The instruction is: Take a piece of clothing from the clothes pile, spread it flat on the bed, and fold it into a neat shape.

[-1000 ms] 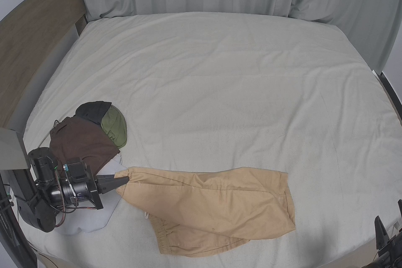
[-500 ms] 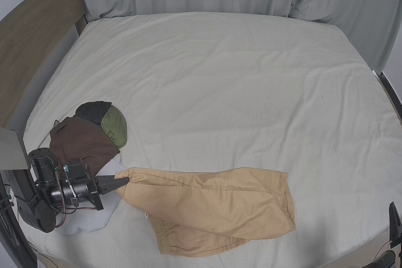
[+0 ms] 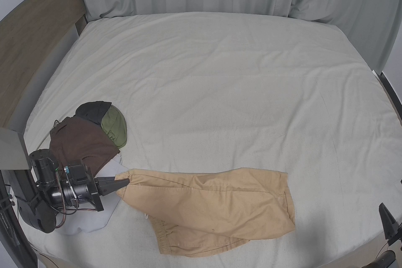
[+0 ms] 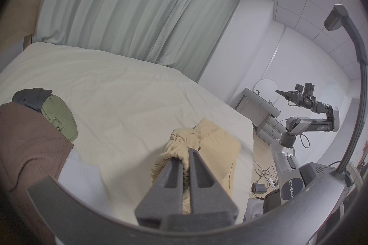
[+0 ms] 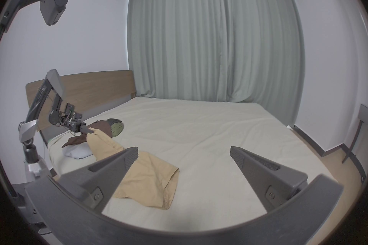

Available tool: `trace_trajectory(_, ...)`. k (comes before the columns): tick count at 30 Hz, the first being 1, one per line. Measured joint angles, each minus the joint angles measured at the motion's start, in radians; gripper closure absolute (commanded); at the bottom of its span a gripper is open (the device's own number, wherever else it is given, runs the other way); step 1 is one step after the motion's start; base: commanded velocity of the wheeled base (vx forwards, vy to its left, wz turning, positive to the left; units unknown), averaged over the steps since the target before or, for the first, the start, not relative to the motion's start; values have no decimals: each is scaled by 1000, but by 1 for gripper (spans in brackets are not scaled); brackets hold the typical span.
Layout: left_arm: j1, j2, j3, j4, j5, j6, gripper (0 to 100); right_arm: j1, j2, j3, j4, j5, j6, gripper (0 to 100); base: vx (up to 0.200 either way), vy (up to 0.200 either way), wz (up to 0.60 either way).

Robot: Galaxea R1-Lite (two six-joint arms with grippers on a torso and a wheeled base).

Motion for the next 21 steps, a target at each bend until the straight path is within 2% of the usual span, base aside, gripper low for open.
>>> trace_trajectory(10,-1,18,2,0,0,1,100,2,130,-7,1,89,-1,0,0,0,0)
trace_trajectory(16,-2,21,5,0,-1,1,100,15,206,-3,58,189,-2,0,0,0,0)
trace_trajectory(21,-5,21,6,0,-1,1,100,70,257,-6,107,196,-1,0,0,0,0)
